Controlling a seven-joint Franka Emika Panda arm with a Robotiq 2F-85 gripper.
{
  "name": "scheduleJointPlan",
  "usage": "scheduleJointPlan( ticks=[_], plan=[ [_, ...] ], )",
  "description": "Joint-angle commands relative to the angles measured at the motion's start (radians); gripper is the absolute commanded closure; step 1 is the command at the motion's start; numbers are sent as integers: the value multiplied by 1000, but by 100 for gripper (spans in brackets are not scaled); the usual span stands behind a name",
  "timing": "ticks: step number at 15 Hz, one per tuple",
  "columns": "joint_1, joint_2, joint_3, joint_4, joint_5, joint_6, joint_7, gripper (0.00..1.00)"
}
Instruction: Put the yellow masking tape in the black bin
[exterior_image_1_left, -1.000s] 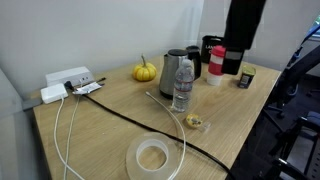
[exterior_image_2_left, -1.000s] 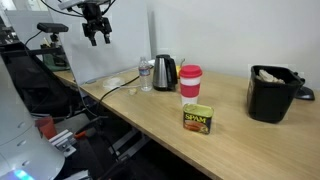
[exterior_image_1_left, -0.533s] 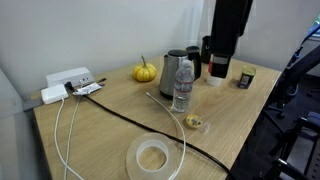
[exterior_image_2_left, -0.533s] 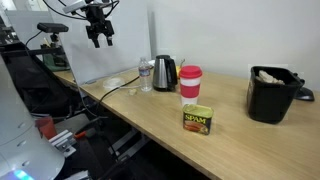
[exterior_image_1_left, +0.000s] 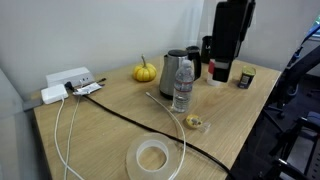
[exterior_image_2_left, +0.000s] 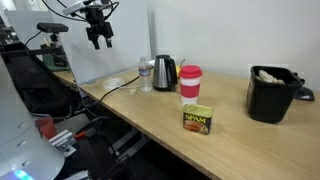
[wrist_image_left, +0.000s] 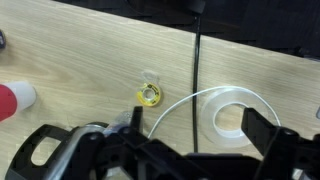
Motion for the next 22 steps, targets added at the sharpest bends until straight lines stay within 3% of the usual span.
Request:
scheduleJointPlan(
  ticks=[1, 4, 8, 13, 16, 22],
  plan=[
    [7, -6, -4, -76, -1, 53, 88, 0],
    [8, 15, -10, -163, 41, 161, 151, 0],
    [-12, 80, -39, -267, 65, 398, 214, 0],
    [-33, 178, -108, -312, 46, 591, 251, 0],
    [-31, 235, -133, -291, 42, 638, 226, 0],
    [-6, 321, -174, -231, -62, 623, 250, 0]
  ],
)
